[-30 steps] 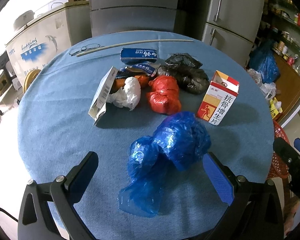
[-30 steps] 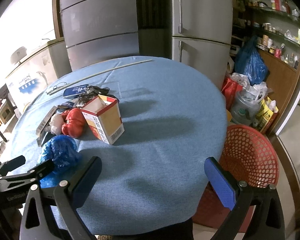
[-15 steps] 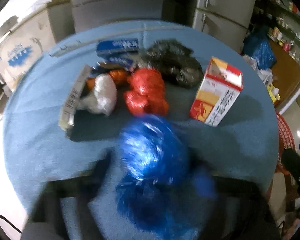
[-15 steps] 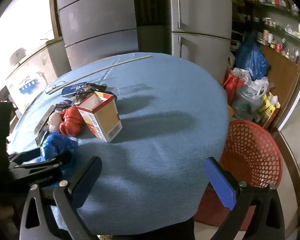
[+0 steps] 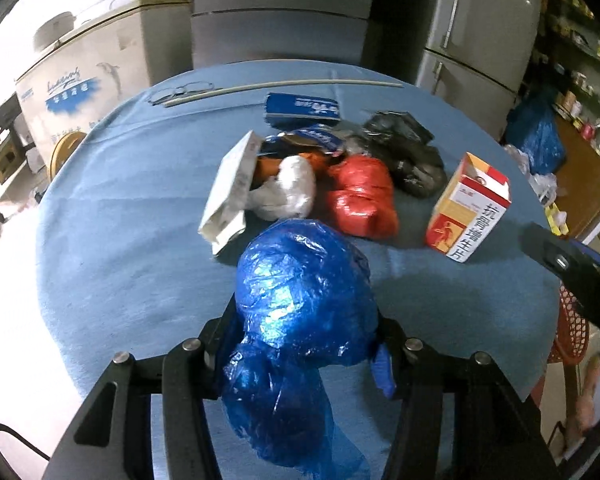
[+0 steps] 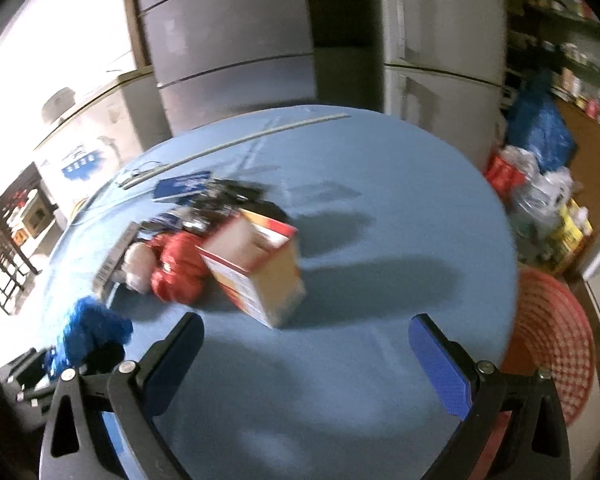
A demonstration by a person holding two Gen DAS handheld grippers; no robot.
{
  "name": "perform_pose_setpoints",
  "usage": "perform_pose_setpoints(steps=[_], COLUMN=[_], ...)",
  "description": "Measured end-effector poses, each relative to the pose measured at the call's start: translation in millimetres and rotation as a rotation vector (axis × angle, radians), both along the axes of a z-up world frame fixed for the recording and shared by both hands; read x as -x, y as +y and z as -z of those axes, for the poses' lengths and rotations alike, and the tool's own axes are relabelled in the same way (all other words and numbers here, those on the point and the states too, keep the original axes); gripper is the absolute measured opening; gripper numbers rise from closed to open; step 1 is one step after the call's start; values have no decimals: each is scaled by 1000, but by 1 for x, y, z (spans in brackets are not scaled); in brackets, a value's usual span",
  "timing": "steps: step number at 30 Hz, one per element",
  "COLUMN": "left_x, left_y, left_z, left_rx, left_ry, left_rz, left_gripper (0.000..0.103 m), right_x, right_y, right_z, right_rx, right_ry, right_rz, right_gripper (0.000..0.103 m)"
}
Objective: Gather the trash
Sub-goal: 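Grasp the blue plastic bags with left tool while right tool grasps the red-white carton, then carry both items to the red basket and open both tools to drop them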
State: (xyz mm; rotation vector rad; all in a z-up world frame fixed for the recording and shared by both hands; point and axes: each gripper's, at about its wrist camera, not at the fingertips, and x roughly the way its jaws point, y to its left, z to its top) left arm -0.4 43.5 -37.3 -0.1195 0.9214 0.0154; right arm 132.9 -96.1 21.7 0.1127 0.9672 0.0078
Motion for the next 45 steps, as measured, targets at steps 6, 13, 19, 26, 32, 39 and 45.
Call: perform_pose_setpoints(steps=[6,13,19,26,32,39,45], left_x=[0,-4,-5,-5,-2,-1,-5], left_y=[11,16,14,-1,-13,-43,-84], left_z=[6,11,14,8,-2,-14,-28], left_rx=[22,33,30,1,-27,-61,-90], left_ry=[15,21,25,15,-8,-31,-57], left_rz=[-19,-19,-16,10,34,101,194], left_gripper=[56,56,56,56,56,56,56], right_x=[-34,-59,-56,-34,-12,17,42], right_y=[28,22,-2,-23,-45,-91,-140], right_z=[13,44,57,44,21,5,-1], right_rx=[-4,-27,-98,-162,-173,-197,-201], right_ry=[14,78,110,61,-4,-36,-49], right_rz=[30,77,87,86,114,211,321], right_gripper=[103,102,49,49,49,50,51])
